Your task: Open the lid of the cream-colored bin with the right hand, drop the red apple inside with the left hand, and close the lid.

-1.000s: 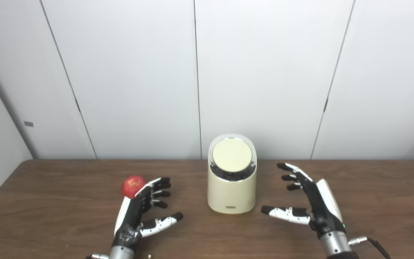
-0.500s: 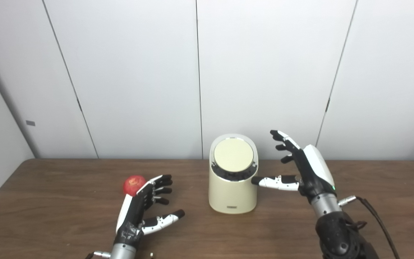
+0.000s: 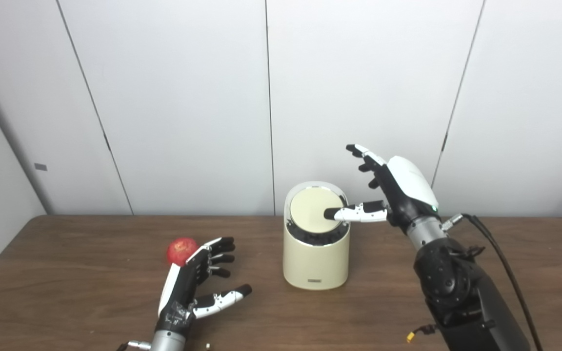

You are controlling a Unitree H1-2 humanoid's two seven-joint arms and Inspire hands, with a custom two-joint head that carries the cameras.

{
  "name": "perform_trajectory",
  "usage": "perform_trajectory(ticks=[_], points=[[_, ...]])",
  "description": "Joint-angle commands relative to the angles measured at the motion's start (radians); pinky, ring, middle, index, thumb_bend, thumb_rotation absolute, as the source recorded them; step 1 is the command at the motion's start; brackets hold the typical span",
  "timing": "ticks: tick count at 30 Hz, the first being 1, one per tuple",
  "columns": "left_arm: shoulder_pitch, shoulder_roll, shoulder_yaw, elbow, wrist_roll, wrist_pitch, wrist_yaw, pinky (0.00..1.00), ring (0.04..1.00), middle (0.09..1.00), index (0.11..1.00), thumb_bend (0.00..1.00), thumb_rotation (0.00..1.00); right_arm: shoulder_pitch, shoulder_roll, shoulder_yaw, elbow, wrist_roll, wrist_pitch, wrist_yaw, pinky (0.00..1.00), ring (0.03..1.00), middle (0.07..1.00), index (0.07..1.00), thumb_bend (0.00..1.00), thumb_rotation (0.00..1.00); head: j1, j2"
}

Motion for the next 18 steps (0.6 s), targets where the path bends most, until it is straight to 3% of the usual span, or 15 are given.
perform_trajectory(ticks=[1,18], points=[[-0.009,0.0,-0.001,-0.021,-0.008,-0.017,0.002,0.61,0.733,0.782,0.798,0.72,0.02,-0.063,-0.016,0.004,-0.005,-0.019,-0.004,-0.002,0.64,0.814,0.881,0.89,0.76,0.43,0.001,0.001],[-0.012,-0.011,-0.005,-0.025,-0.002,-0.022,0.007,0.6,0.726,0.781,0.797,0.71,0.0,-0.126,-0.011,0.071,0.123,-0.066,-0.039,-0.021,0.58,0.772,0.865,0.867,0.81,0.39,0.011,0.002]])
